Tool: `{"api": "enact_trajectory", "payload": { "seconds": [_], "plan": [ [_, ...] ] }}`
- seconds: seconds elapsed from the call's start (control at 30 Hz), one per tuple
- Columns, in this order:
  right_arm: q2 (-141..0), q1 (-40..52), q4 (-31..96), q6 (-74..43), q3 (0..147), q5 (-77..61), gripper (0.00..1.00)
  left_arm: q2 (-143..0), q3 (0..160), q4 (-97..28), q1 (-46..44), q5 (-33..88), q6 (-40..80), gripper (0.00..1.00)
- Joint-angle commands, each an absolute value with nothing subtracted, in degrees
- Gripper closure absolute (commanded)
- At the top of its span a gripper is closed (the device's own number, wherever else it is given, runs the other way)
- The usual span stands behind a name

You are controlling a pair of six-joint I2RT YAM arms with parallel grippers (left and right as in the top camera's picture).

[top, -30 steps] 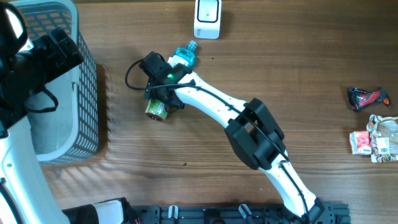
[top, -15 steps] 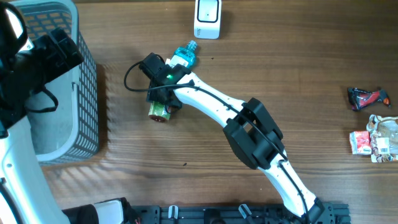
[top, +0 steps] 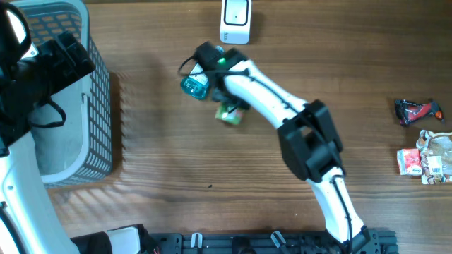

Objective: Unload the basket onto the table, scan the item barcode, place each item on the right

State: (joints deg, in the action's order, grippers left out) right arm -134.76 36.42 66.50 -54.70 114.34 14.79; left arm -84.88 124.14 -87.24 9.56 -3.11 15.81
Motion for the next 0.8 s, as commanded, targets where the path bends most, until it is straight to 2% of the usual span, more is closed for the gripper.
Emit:
{"api": "enact_trajectory", "payload": {
  "seconds": [0.0, 0.2, 0.3, 0.57, 0.77],
  "plan": [
    [-131.7, 33.1, 68.1, -54.0, 114.3, 24.0, 0.37, -84.9, 124.6, -87.1, 10.0, -2.8, 15.9, 0.0],
    [-131.7, 29.9, 61.2, -54.0, 114.3, 31.0, 0.41, -84.9, 124.6, -87.1, 10.0, -2.8, 15.9, 0.0],
    [-131.7, 29.9, 56.9, -53.9, 114.3, 39.3, 0.41, -84.9, 124.6, -87.1, 10.0, -2.9, 15.9, 0.0],
    [-131.7, 29.9, 55.4, -54.0, 114.3, 54.2, 0.41, -84.9, 124.6, -87.1, 10.0, -2.8, 15.9, 0.0],
    [-131.8, 29.9, 51.0, -58.0, 114.3, 56.6, 0.41, -84.9, 124.6, -87.1, 10.0, -2.9, 15.9, 0.0]
  ]
}}
